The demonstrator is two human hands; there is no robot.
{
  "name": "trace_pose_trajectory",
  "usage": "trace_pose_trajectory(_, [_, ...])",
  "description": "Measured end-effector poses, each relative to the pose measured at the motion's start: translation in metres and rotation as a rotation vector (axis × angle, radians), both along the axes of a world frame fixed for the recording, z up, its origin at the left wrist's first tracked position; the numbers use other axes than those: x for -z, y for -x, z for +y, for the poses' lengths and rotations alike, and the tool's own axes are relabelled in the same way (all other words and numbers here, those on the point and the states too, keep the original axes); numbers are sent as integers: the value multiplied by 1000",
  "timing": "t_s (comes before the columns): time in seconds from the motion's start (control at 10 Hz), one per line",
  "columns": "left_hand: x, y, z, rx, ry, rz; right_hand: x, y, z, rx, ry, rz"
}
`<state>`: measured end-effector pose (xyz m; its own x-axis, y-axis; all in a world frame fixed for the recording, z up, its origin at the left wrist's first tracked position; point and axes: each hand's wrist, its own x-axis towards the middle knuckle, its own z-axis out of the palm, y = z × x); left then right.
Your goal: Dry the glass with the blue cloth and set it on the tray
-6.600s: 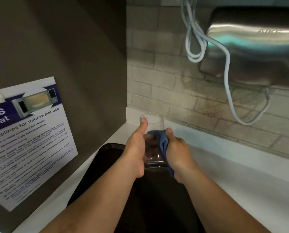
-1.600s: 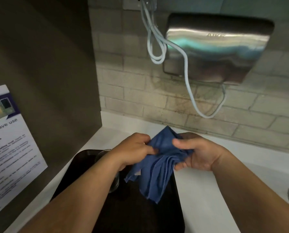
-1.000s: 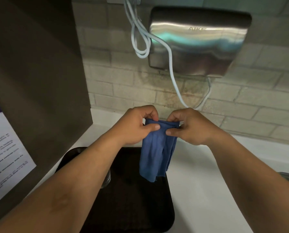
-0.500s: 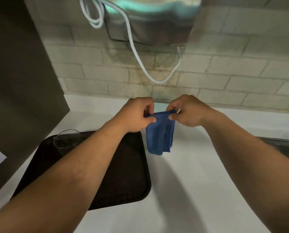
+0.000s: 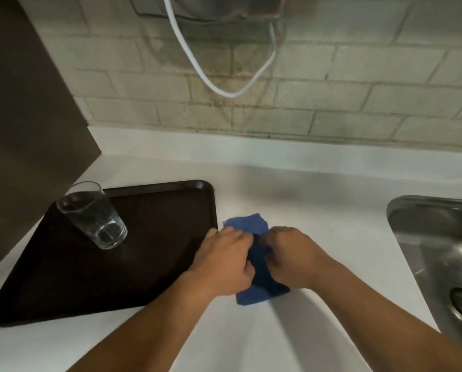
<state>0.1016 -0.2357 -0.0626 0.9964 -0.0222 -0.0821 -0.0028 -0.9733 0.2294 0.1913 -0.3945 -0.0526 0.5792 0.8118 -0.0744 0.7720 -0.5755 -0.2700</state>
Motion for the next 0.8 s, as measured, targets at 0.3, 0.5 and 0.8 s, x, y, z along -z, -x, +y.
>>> trace_pose_trajectory(0.3, [31,-37,-5,-75,-242,408,61,-9,31,-33,153,62])
trace_pose_trajectory(0.5, [40,-49,1,-77,-270,390,72,-19,35,-12,135,10])
trace_pose_trajectory(0.8, [16,-50,17,-47,-77,335,47,-22,45,63,100,14])
